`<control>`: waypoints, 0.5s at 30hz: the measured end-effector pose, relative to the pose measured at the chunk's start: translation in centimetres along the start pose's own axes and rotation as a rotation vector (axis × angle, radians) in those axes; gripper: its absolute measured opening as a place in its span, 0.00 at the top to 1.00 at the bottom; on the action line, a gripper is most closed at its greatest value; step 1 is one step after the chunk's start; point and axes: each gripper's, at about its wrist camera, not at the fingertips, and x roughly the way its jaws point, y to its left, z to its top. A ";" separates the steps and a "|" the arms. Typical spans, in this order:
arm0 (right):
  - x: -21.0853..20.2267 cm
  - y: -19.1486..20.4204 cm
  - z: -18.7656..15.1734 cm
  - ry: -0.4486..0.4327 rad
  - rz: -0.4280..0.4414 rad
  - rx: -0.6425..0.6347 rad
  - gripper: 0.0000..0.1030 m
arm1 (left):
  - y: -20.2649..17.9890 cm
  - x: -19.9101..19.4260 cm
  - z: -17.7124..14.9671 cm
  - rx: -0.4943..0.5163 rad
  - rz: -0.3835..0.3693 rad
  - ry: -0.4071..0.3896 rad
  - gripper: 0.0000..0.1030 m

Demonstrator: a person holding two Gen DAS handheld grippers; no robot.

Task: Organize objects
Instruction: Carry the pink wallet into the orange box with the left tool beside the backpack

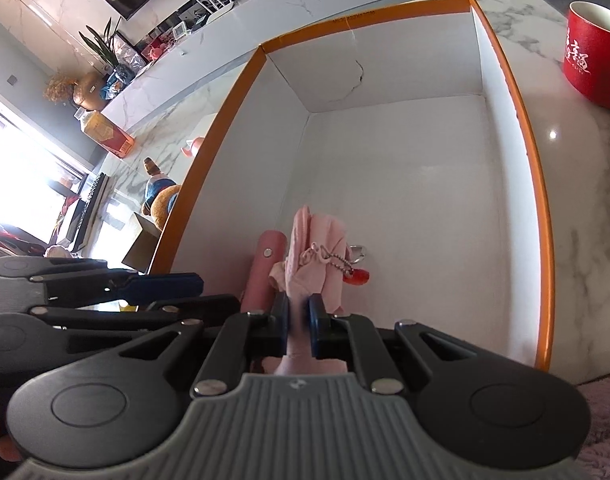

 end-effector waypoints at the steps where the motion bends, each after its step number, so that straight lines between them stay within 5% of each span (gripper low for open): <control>1: 0.1 0.1 0.0 0.000 0.001 0.001 0.90 | 0.2 -0.9 -0.2 0.005 -0.021 -0.043 0.40; 5: 0.2 0.9 0.1 -0.002 0.002 -0.014 0.90 | 1.8 -3.3 -1.1 -0.043 -0.017 -0.132 0.34; 8: 0.2 2.0 0.2 -0.004 0.002 -0.035 0.90 | 3.4 -3.0 -1.7 -0.093 -0.015 -0.092 0.35; 11: 0.5 3.5 0.4 -0.002 -0.010 -0.076 0.90 | 4.6 -1.7 -2.4 -0.148 -0.053 -0.041 0.43; 15: 1.6 5.8 0.2 0.006 -0.063 -0.159 0.90 | 5.3 -0.4 -3.4 -0.194 -0.125 -0.016 0.72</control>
